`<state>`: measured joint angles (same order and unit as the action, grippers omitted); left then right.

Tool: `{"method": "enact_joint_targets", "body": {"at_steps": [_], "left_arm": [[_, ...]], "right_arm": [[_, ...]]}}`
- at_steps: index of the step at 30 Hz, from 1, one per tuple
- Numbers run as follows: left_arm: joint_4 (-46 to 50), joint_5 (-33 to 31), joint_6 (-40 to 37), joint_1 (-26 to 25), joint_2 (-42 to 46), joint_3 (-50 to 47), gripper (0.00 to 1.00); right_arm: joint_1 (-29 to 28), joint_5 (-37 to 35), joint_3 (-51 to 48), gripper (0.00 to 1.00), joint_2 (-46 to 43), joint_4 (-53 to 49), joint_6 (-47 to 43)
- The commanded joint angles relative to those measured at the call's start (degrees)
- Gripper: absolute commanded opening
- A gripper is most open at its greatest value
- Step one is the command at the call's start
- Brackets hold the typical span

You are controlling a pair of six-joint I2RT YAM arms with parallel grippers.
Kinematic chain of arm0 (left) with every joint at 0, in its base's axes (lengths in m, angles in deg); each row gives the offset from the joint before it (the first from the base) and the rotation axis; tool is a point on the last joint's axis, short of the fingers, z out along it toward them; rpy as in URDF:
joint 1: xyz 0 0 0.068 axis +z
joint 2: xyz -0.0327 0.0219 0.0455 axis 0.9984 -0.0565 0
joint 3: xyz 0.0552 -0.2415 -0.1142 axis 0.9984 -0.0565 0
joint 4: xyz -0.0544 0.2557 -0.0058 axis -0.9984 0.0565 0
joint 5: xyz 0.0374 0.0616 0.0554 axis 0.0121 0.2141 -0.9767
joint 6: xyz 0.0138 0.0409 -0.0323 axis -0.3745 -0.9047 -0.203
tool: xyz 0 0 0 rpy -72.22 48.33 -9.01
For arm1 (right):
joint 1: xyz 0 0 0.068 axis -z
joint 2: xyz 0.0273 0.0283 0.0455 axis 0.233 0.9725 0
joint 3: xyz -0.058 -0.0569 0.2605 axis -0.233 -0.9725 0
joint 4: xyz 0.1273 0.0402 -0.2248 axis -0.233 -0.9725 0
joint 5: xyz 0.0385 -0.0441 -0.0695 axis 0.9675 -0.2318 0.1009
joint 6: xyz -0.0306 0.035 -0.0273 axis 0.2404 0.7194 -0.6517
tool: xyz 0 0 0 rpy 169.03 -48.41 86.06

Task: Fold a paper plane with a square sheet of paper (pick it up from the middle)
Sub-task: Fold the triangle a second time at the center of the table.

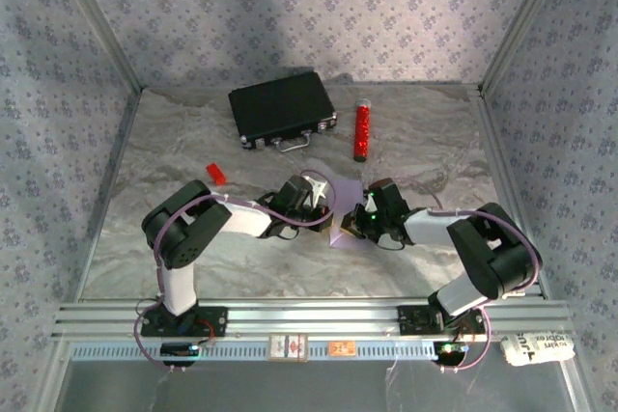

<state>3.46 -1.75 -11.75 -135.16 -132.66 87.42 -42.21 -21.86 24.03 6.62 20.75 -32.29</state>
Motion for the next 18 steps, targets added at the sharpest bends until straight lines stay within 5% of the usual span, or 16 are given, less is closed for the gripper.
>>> {"method": "enact_joint_targets", "body": {"at_steps": [1, 8, 18], "left_arm": [[1.9, 0.3, -0.2, 0.0, -2.4, 0.3, 0.02], [2.1, 0.5, -0.2, -0.1, -2.4, 0.4, 0.02], [2.5, 0.9, -0.1, -0.2, -2.8, 0.9, 0.02]], "right_arm": [[0.5, -0.8, -0.8, 0.0, 0.1, 0.9, 1.3], [1.6, -0.3, 2.6, 0.01, -3.9, -1.8, 0.1], [3.6, -1.3, 0.0, 0.0, 2.0, 1.1, 0.4]]}}
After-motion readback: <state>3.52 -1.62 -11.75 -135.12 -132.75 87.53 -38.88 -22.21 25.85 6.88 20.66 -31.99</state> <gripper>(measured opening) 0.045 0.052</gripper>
